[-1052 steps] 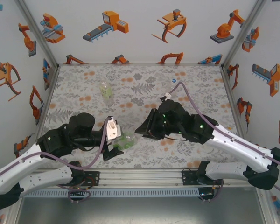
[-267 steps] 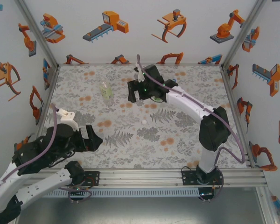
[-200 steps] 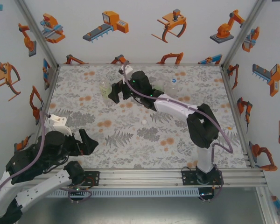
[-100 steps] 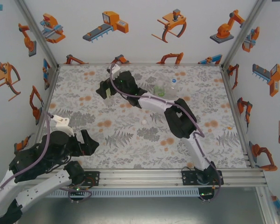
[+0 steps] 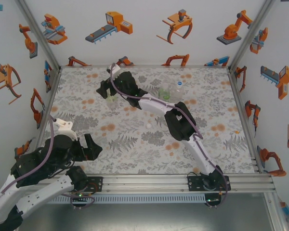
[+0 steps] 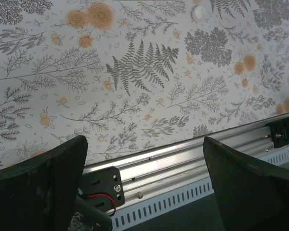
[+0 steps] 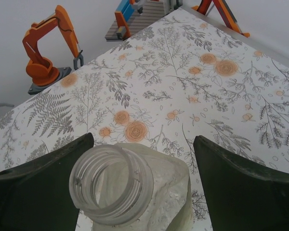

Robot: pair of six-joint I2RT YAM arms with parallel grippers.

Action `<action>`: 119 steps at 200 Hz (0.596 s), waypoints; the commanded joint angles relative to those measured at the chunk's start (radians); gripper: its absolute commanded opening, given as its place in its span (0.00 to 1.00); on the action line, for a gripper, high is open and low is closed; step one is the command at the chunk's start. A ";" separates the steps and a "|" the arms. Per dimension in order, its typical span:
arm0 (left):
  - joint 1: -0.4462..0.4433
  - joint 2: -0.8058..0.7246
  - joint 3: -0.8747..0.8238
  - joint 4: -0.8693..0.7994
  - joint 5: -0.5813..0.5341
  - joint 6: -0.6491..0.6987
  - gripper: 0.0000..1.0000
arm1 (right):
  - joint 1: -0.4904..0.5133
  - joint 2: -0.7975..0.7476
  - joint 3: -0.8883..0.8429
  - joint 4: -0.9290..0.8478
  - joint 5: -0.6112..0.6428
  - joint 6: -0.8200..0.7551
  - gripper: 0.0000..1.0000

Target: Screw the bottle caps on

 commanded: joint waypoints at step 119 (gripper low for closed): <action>0.007 -0.057 -0.002 -0.006 -0.008 0.002 0.97 | 0.014 -0.119 -0.023 -0.069 -0.027 -0.025 0.42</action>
